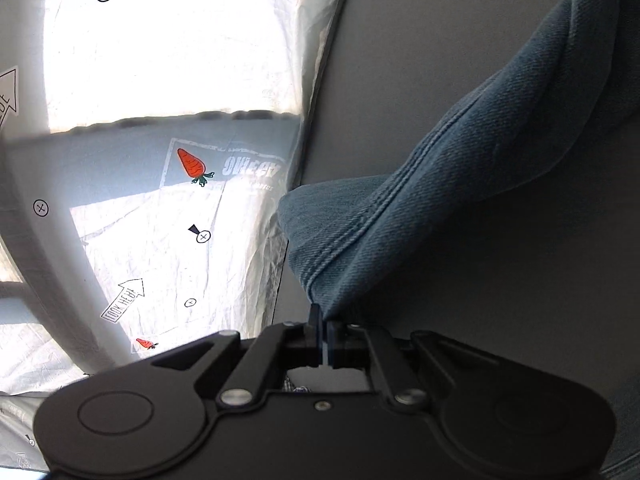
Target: Fold clothes
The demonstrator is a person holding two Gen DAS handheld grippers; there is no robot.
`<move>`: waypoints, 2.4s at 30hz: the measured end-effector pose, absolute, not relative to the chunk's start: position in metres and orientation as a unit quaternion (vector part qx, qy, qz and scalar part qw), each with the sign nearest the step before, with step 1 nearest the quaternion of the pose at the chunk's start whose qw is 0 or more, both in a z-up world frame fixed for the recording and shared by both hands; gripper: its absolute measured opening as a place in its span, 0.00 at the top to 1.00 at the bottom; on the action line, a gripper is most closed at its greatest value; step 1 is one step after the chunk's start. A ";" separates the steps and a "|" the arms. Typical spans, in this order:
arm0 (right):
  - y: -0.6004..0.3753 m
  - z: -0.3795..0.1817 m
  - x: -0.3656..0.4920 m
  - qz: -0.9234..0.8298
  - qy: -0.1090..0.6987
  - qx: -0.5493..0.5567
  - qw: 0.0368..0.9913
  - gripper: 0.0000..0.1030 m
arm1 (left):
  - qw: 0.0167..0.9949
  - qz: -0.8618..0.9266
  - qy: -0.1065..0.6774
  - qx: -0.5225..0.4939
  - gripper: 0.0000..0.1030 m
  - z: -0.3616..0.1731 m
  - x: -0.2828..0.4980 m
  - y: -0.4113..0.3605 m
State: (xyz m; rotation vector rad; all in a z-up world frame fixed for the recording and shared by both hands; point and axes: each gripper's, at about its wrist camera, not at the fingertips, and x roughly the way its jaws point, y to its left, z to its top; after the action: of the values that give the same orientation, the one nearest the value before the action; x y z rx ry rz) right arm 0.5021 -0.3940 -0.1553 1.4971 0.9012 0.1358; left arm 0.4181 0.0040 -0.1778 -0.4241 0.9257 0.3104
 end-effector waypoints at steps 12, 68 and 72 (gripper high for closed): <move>-0.391 -0.077 0.464 0.191 0.367 0.658 0.630 0.98 | 0.883 0.098 0.421 -0.182 0.00 -0.148 0.355 -0.013; -0.536 -0.177 0.346 -0.136 0.254 0.782 0.553 0.65 | 0.890 0.136 0.415 -0.130 0.71 -0.055 0.487 0.008; -0.533 -0.173 0.339 -0.148 0.253 0.776 0.559 0.65 | 0.839 0.167 0.494 -0.156 0.66 -0.120 0.485 0.020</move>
State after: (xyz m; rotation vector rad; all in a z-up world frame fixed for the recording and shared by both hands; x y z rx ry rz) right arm 0.3387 -0.5334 -0.1731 1.8286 0.5968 -0.3478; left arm 0.4853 0.0203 -0.1201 -0.3301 1.0450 0.3531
